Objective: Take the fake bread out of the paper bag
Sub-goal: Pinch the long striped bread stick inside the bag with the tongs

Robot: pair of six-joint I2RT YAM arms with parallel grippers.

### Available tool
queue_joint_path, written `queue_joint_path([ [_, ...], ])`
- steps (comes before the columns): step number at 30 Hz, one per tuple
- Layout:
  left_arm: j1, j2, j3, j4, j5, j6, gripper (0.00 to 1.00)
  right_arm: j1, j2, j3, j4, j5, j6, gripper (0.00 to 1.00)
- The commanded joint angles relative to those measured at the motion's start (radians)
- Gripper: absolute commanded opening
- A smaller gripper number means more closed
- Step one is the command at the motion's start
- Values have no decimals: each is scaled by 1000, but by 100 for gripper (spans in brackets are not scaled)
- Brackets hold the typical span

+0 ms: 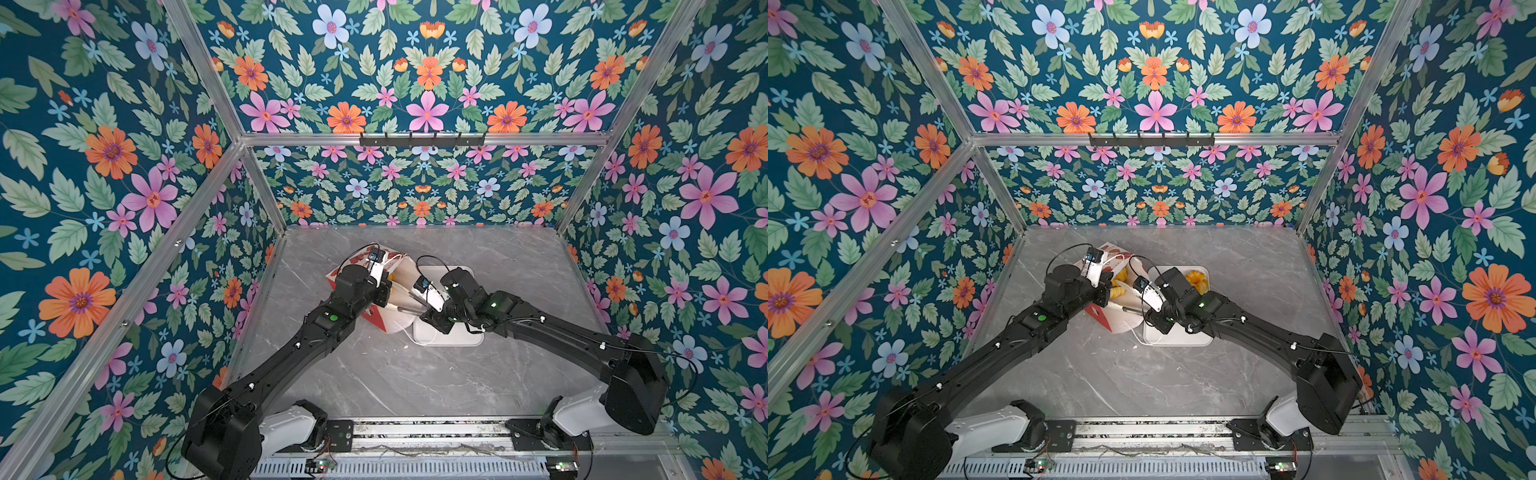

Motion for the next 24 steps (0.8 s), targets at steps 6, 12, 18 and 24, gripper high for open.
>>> queue_joint_path([
  [6, 1, 0, 13, 24, 18, -4, 0, 1, 22, 11, 7, 28, -65, 45],
  [12, 1, -5, 16, 15, 18, 5, 0, 1, 22, -15, -3, 76, -107, 45],
  [18, 1, -3, 19, 14, 24, 7, 0, 3, 55, 9, 24, 71, -108, 45],
  [24, 1, 3, 17, 20, 33, 4, 0, 11, 91, 40, 38, 89, -136, 45],
])
